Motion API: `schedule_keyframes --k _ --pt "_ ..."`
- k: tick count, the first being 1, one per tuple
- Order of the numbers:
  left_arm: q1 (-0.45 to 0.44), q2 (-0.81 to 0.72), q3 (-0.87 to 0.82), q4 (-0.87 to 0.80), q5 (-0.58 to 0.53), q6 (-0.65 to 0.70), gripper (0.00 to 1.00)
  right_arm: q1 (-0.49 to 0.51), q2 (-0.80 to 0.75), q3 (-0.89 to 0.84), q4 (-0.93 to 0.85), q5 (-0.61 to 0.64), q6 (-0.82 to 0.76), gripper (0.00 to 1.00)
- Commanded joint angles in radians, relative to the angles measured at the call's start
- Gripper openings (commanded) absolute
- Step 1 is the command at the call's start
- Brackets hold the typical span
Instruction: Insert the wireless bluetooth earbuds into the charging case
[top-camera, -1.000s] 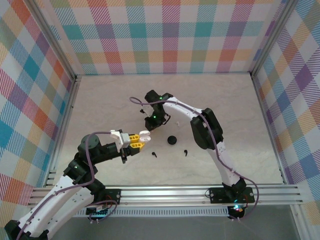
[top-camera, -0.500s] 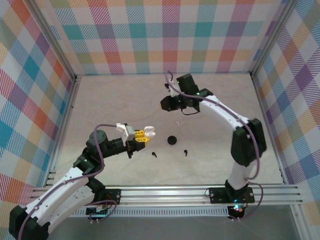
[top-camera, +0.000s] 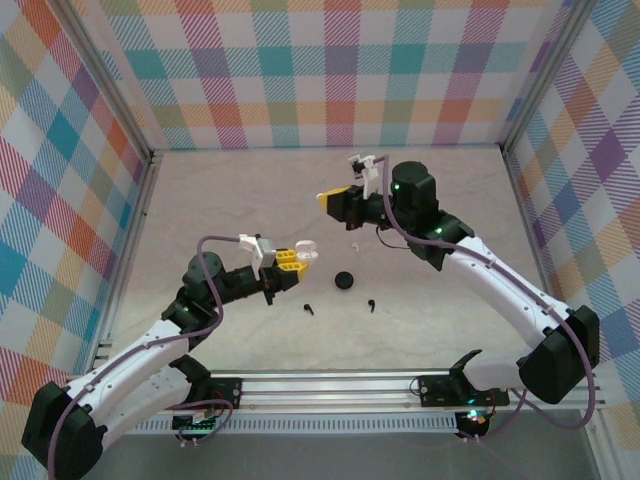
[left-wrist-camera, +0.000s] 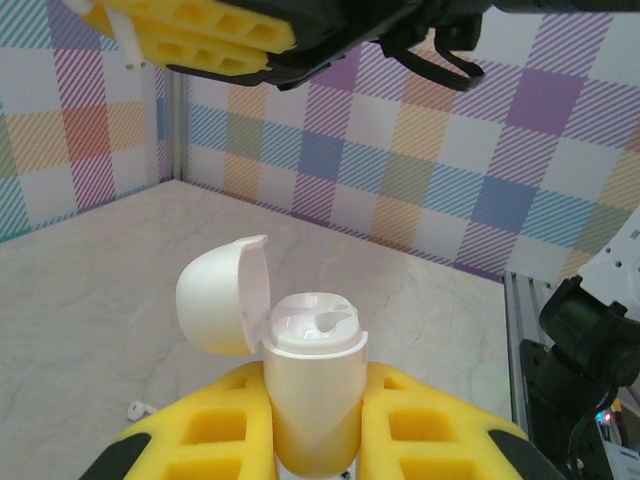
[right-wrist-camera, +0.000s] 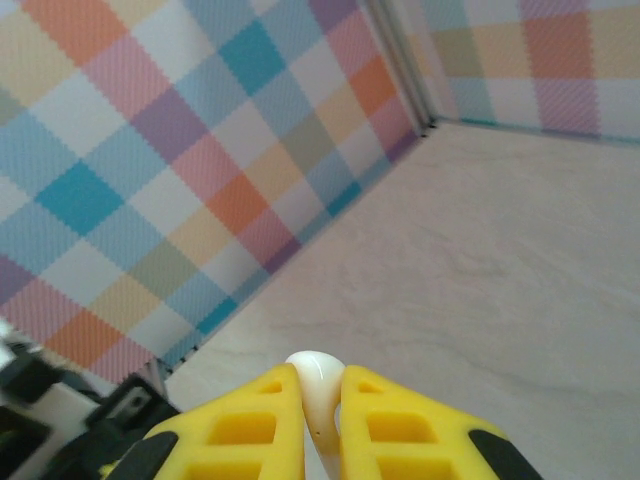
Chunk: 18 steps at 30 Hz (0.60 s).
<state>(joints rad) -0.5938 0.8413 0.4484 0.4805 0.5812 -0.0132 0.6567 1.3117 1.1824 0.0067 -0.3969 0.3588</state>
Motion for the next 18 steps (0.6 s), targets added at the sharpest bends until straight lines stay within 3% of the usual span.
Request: schedule_keyframes --k 1,18 --pt "-0.008 0.009 0.032 0.125 -0.006 -0.047 0.00 0.048 -0.017 -0.020 0.142 -0.045 -0.013 0.13" --pt "-0.008 -0.007 0.029 0.182 -0.103 -0.117 0.00 0.133 -0.029 -0.113 0.320 -0.102 -0.040 0.15"
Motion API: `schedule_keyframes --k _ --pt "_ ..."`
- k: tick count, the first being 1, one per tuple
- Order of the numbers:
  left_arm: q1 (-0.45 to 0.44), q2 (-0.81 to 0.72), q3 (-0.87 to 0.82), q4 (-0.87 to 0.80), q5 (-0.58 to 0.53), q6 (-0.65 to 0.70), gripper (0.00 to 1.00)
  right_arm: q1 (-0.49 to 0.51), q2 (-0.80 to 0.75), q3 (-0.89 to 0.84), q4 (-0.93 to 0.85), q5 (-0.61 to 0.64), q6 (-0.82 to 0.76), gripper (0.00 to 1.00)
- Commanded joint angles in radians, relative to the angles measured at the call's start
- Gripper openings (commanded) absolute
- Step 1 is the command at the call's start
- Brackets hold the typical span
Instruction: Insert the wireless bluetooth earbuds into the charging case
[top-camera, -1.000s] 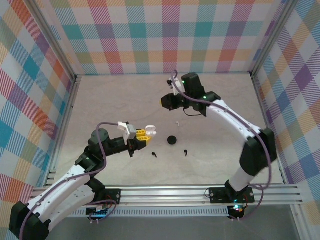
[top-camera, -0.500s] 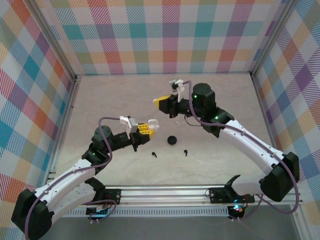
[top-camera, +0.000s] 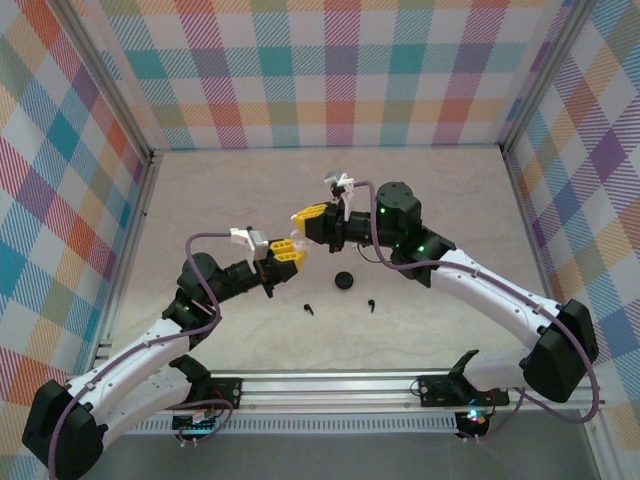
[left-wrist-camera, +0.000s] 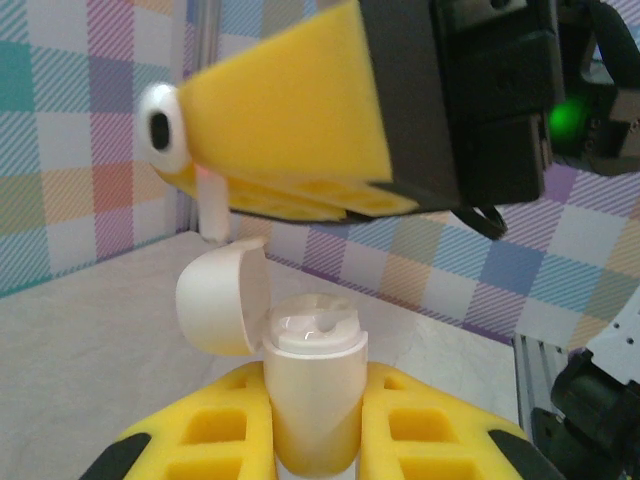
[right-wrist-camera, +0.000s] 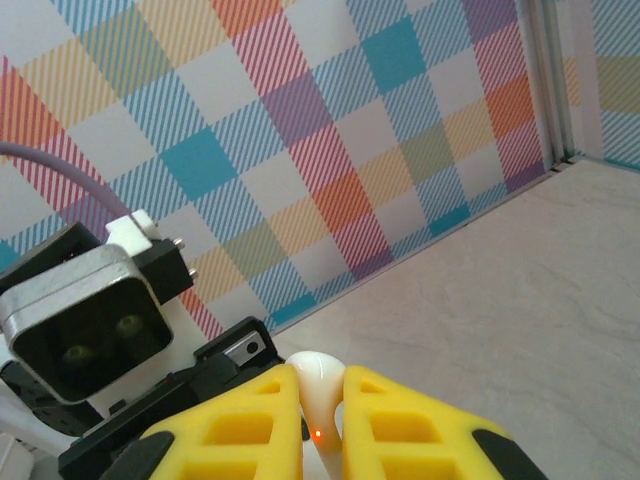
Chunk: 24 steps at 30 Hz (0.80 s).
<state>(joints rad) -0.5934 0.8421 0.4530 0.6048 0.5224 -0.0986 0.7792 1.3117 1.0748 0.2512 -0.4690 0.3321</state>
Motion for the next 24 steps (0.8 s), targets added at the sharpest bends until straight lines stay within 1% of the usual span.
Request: schedule_keyframes --k 1,5,12,24 --pt "-0.008 -0.007 0.023 0.062 -0.052 -0.034 0.00 0.012 -0.029 -0.006 0.078 -0.034 -0.013 0.15" --pt "-0.008 -0.006 0.012 0.079 -0.082 -0.051 0.00 0.014 -0.032 -0.005 0.086 -0.050 -0.002 0.15" --pt "-0.008 -0.015 0.007 0.083 -0.096 -0.062 0.00 0.016 -0.037 -0.011 0.091 -0.063 0.011 0.15" --pt "-0.008 -0.044 0.001 0.076 -0.086 -0.064 0.00 0.041 0.011 -0.022 0.071 -0.047 -0.001 0.15"
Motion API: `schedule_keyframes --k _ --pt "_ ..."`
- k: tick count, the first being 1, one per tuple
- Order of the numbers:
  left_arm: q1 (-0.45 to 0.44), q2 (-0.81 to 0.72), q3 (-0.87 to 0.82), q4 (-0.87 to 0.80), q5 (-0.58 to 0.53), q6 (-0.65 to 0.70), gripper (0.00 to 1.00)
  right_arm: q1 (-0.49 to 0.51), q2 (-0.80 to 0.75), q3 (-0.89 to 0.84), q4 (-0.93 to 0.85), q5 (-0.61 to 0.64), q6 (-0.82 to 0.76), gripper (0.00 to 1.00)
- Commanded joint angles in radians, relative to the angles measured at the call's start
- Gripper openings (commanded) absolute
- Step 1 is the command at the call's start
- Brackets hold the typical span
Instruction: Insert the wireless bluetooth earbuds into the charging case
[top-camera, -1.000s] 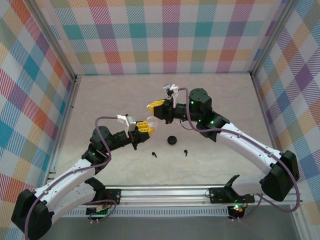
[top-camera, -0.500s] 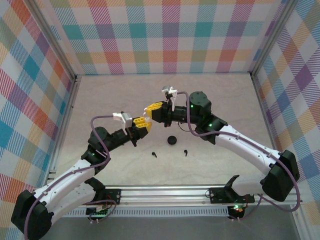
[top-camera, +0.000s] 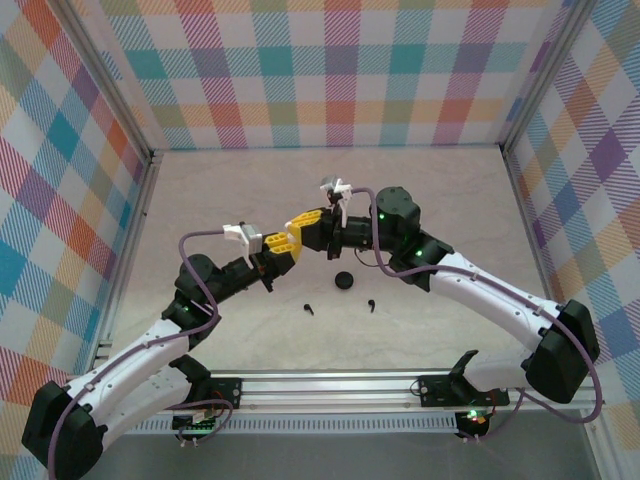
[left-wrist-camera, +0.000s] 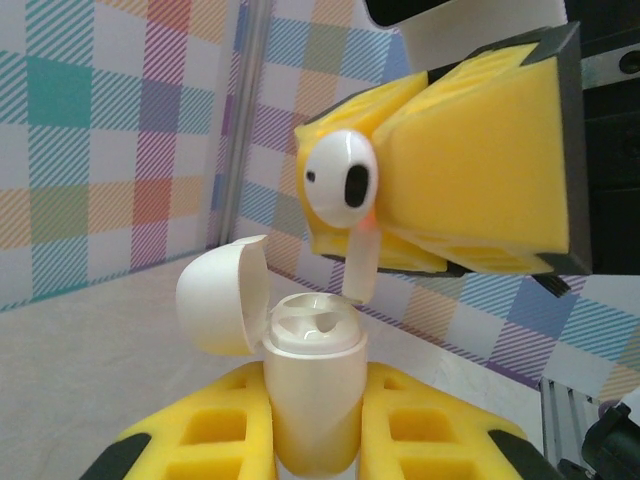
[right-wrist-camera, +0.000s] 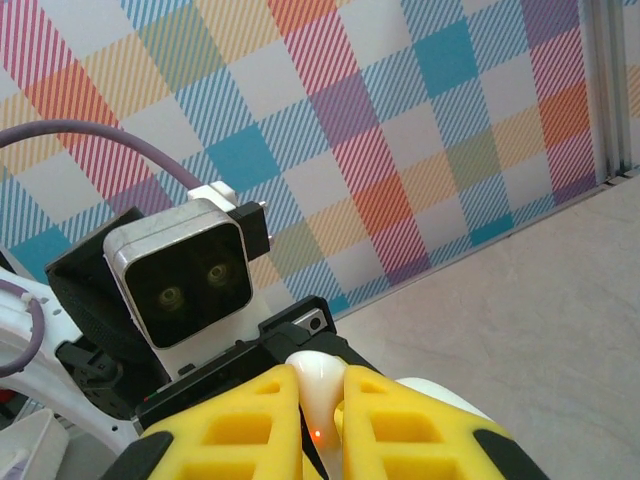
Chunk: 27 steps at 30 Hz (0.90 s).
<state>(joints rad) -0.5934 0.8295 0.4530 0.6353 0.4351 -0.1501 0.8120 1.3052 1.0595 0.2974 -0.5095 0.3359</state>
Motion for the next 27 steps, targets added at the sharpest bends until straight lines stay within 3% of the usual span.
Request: schedule_keyframes --k 1,12,27 --pt "-0.008 -0.037 0.000 0.043 -0.001 -0.012 0.00 0.009 0.018 -0.008 0.023 -0.002 -0.007 0.15" --pt "-0.008 -0.046 -0.003 0.041 0.008 -0.005 0.00 0.012 0.034 -0.005 -0.023 0.036 -0.018 0.15" --pt "-0.008 -0.046 -0.007 0.065 0.018 -0.009 0.00 0.012 0.034 -0.071 0.153 0.080 0.120 0.14"
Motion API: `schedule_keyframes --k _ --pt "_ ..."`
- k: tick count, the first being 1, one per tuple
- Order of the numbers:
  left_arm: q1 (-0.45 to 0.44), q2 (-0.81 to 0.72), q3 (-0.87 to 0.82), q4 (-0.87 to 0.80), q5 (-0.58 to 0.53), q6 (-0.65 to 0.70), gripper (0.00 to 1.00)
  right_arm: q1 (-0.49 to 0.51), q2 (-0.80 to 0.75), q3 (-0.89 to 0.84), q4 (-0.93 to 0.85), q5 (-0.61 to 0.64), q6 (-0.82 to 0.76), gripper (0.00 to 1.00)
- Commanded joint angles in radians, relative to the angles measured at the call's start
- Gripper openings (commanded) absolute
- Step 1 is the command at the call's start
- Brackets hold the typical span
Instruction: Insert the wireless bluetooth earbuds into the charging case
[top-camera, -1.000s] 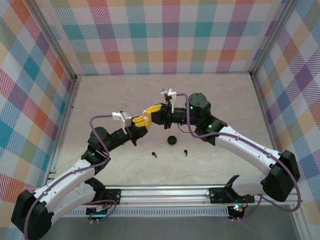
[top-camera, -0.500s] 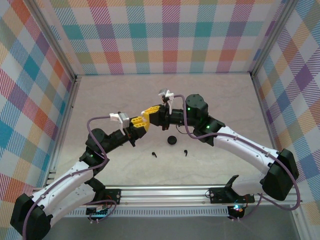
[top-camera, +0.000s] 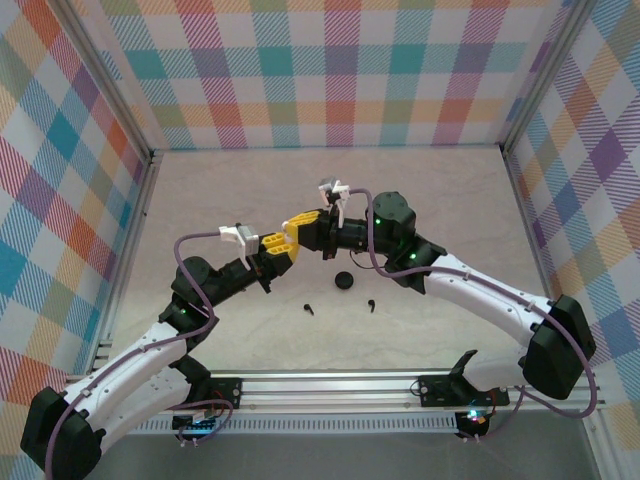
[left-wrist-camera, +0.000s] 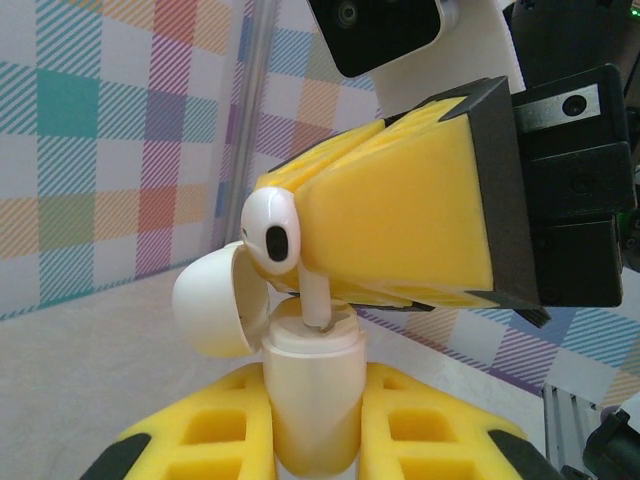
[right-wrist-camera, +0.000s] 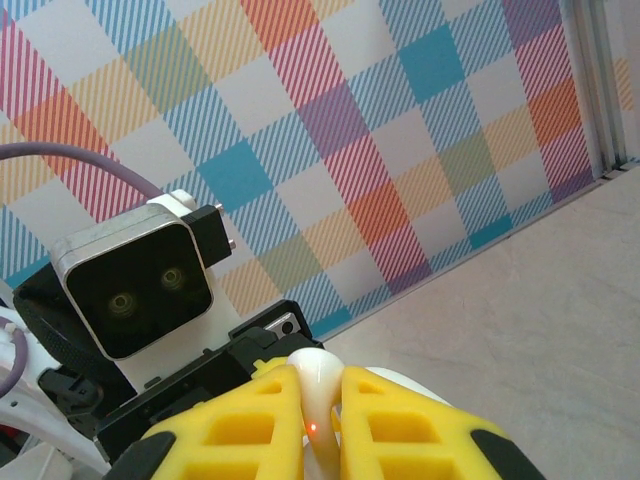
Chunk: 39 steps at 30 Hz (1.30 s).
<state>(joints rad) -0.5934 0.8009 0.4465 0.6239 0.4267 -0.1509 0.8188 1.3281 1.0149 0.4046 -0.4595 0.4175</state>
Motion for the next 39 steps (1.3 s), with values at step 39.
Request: schedule_keyframes --k 39 --pt "-0.007 -0.038 0.011 0.149 -0.019 -0.036 0.00 0.037 -0.039 -0.071 -0.072 0.110 0.026 0.18"
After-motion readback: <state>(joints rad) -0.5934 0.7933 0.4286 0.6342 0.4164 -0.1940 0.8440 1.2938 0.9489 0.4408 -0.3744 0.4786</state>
